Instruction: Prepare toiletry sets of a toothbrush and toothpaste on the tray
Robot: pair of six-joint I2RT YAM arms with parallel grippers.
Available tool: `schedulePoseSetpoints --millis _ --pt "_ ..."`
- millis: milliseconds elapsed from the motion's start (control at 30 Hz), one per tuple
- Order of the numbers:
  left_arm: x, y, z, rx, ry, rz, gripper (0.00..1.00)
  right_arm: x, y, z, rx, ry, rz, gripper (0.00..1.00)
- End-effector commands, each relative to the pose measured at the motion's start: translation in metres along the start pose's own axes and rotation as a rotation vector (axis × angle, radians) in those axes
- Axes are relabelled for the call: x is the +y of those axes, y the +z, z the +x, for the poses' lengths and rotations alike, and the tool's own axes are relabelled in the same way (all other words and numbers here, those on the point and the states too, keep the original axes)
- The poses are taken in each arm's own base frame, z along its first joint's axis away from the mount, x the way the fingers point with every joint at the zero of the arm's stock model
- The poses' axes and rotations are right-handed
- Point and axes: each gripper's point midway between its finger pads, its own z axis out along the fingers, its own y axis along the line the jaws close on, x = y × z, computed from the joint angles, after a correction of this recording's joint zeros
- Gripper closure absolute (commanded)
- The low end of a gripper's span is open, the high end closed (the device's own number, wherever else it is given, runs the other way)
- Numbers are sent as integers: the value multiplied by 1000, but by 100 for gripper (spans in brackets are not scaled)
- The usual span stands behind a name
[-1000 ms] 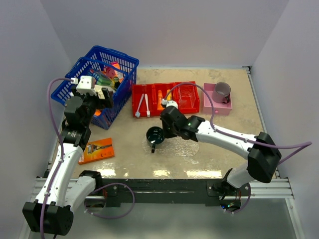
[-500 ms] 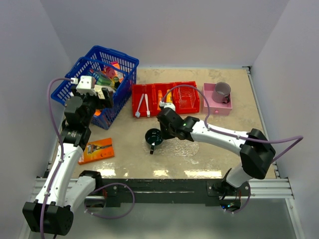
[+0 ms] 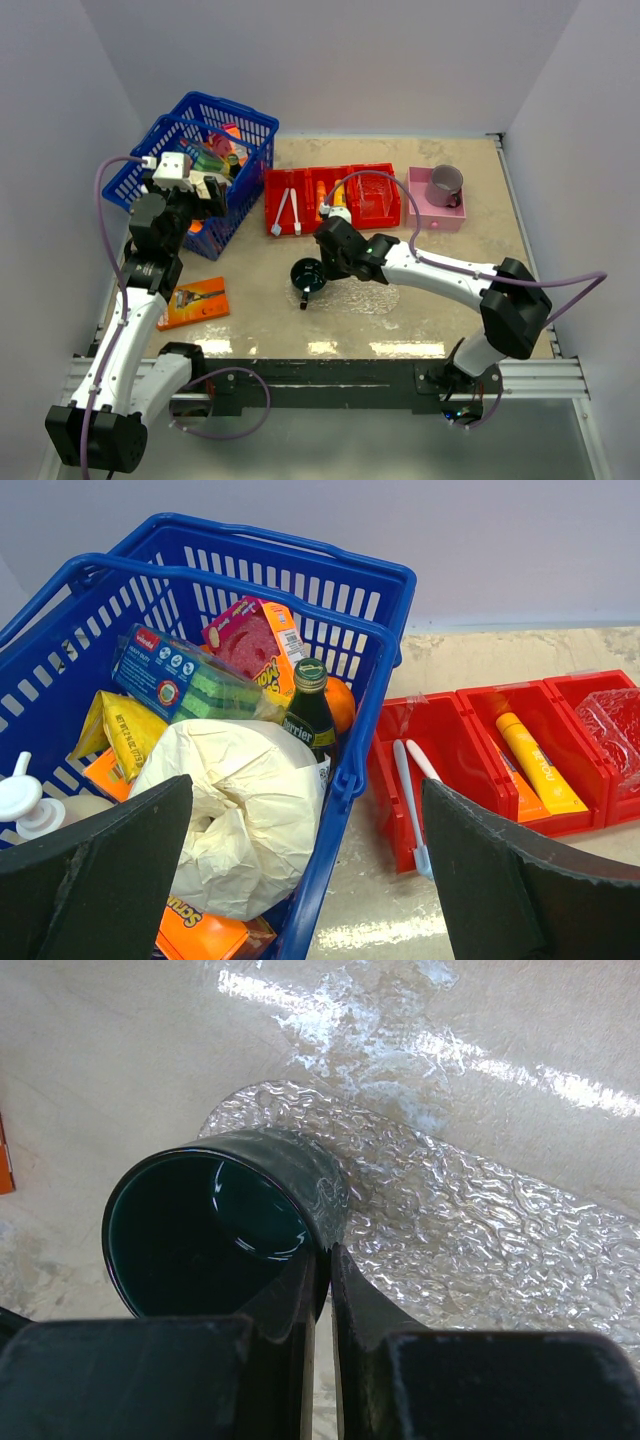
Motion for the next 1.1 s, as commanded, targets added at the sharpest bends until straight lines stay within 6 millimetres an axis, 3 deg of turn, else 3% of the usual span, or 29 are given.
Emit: schedulePoseSetpoints --millis 0,667,867,1067 --pt "1 0 -14 -44 2 -5 0 18 -2 -22 -81 53 -50 100" --pt "1 -1 -15 -45 2 -5 0 15 3 -15 -60 40 -13 100" --pt "1 0 -15 -44 2 -6 0 14 2 -17 -62 33 -4 82" --pt "1 0 -15 -44 2 -6 0 17 -1 -19 -68 29 -11 72"
